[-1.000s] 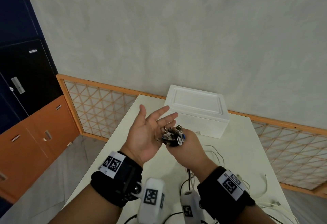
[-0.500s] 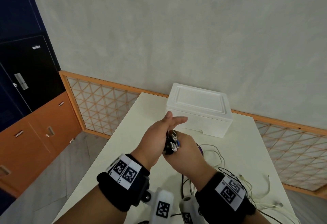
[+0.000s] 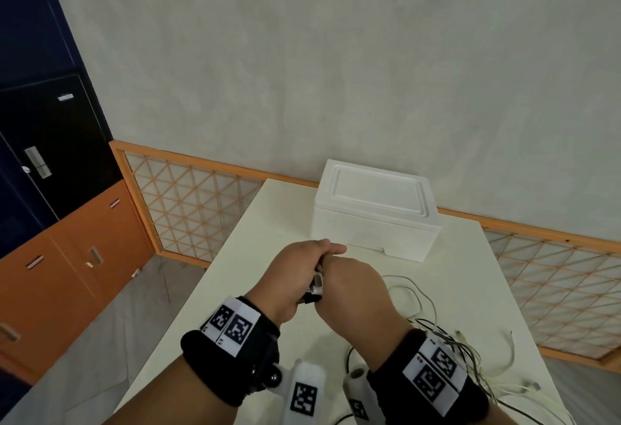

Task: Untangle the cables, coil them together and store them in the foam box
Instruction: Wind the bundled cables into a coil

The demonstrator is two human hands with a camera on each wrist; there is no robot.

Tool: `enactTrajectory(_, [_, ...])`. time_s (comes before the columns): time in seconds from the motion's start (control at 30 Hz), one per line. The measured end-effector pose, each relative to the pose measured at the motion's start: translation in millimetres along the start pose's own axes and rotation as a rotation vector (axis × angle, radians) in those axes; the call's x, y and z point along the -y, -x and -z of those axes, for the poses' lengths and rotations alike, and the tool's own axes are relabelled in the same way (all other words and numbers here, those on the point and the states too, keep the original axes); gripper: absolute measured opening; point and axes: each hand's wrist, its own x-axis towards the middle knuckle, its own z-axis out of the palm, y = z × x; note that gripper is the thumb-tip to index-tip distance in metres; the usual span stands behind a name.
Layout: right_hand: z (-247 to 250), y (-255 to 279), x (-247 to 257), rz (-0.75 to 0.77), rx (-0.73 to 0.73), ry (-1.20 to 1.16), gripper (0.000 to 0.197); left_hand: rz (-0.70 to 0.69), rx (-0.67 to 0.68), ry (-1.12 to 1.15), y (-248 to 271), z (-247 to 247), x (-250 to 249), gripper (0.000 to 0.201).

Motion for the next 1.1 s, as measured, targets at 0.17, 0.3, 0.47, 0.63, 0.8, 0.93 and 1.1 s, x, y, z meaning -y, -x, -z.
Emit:
enactTrajectory(0.17, [2.5, -0.2, 0.6, -0.019, 0.005, 0.021, 0.03, -0.212, -0.176, -0.041, -2.7, -5.3, 1.0, 0.036])
enactTrajectory(0.3, [4.0, -5.2, -4.2, -0.039, 0.045, 0.02, 0.024, -0.25, -0.181, -0.116, -7.1, -5.8, -1.0, 0.039])
enactTrajectory(0.47, [7.9, -12.4, -9.6, -0.133, 0.037, 0.021, 0.031, -0.106, -0.115, -0.054, -9.9, -9.6, -5.9, 0.043])
enactTrajectory(0.63, [14.3, -12.0, -1.7, -0.101, 0.027, 0.077, 0.024, -0.185, -0.253, -0.154, -8.6, -17.4, 2.7, 0.047])
enactTrajectory(0.8, [14.9, -11.0, 2.6, -0.135, 0.067, 0.058, 0.031, -0.173, -0.244, -0.099, -12.8, -15.6, 7.3, 0.045])
enactTrajectory(0.93, [15.6, -8.8, -4.9, -0.114, 0.116, 0.034, 0.031, -0.042, -0.024, 0.21, -11.7, 0.8, 1.2, 0.046])
enactTrajectory(1.1, [11.2, -9.4, -5.4, -0.086, 0.028, -0.022, 0.027, -0.029, -0.019, 0.312, -14.2, 6.4, -3.2, 0.062])
